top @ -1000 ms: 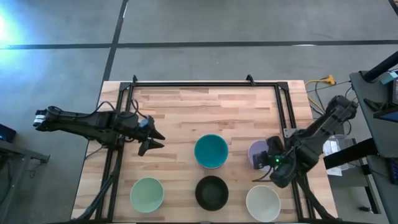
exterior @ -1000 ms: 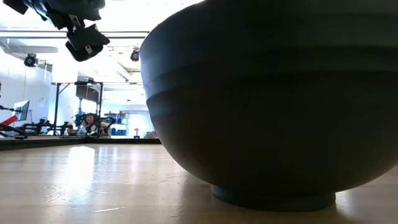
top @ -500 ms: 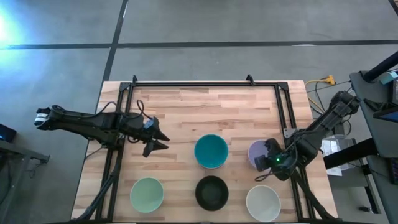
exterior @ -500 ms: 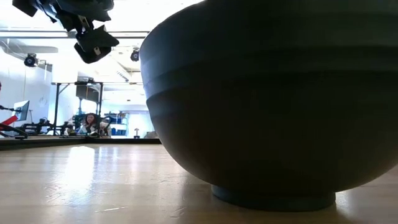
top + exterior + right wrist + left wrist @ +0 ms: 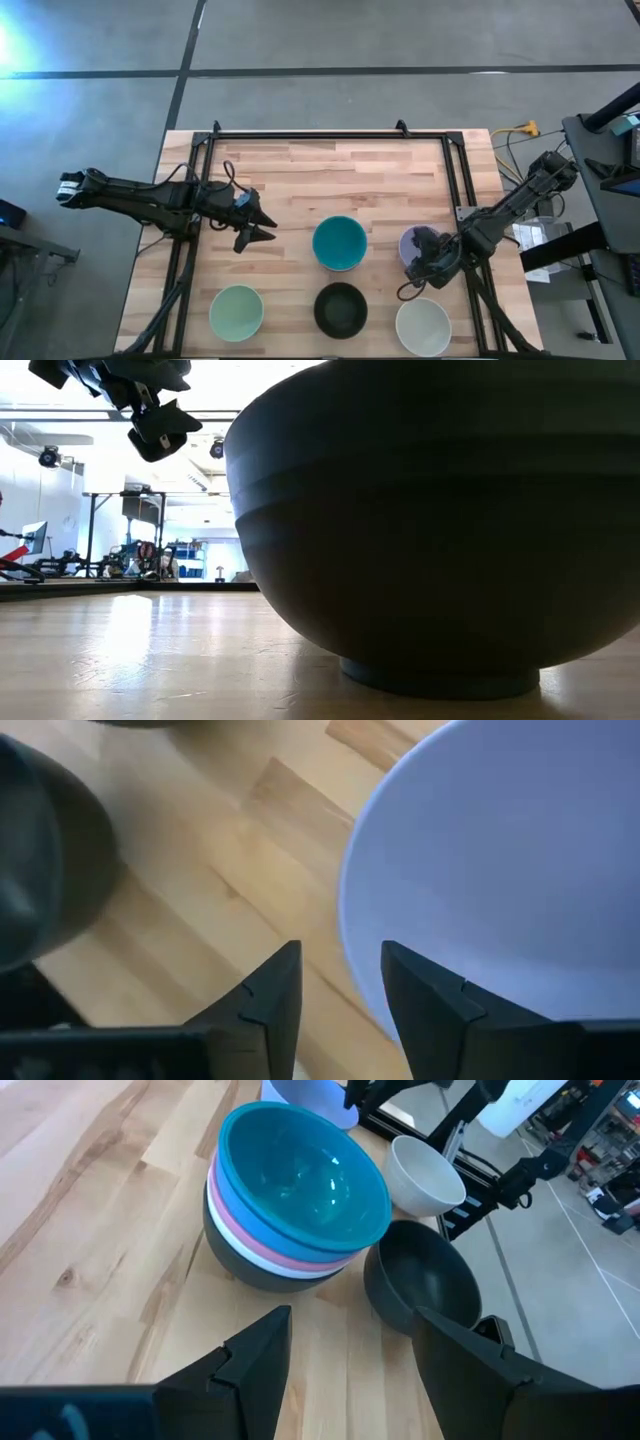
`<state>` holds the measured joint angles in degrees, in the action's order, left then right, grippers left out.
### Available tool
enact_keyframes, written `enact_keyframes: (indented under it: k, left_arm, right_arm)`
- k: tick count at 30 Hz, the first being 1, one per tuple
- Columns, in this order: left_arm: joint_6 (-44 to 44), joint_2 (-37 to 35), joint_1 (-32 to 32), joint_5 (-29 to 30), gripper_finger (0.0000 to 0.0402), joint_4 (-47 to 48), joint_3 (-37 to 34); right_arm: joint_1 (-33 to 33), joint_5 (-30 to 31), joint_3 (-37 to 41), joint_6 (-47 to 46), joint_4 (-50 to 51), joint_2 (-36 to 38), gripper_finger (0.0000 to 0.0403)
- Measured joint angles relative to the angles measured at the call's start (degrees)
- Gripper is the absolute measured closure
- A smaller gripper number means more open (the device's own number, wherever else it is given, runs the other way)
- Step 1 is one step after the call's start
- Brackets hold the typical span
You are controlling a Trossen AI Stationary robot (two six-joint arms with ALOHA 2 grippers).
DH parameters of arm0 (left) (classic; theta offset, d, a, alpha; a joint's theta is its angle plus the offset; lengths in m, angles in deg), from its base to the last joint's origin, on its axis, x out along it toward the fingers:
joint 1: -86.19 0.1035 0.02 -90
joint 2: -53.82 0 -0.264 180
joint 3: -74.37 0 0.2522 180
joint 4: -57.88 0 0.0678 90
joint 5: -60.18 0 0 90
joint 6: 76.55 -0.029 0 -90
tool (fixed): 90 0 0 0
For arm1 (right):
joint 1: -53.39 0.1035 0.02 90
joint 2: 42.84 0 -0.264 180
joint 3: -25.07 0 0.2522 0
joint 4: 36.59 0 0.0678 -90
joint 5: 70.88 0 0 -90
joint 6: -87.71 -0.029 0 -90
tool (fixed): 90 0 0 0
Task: Nest bowls inside each other
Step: Stack the purple bowl on the dark blue bowl
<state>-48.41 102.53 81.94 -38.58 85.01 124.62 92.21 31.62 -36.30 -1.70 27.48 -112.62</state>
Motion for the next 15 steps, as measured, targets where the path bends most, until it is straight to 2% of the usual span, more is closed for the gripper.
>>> enact_keyframes:
  k: [10,15]
  left_arm:
    - [0.2,-0.5,0.0,0.0,0.021,-0.1,0.0]
    - [1.4,-0.5,0.0,0.0,0.021,-1.2,0.0]
  right_arm:
    - [-2.3,-5.7,0.0,8.4,-2.5,-8.3,0.027]
    - [-3.7,-11.1,0.0,10.3,-2.3,-12.7,0.0309]
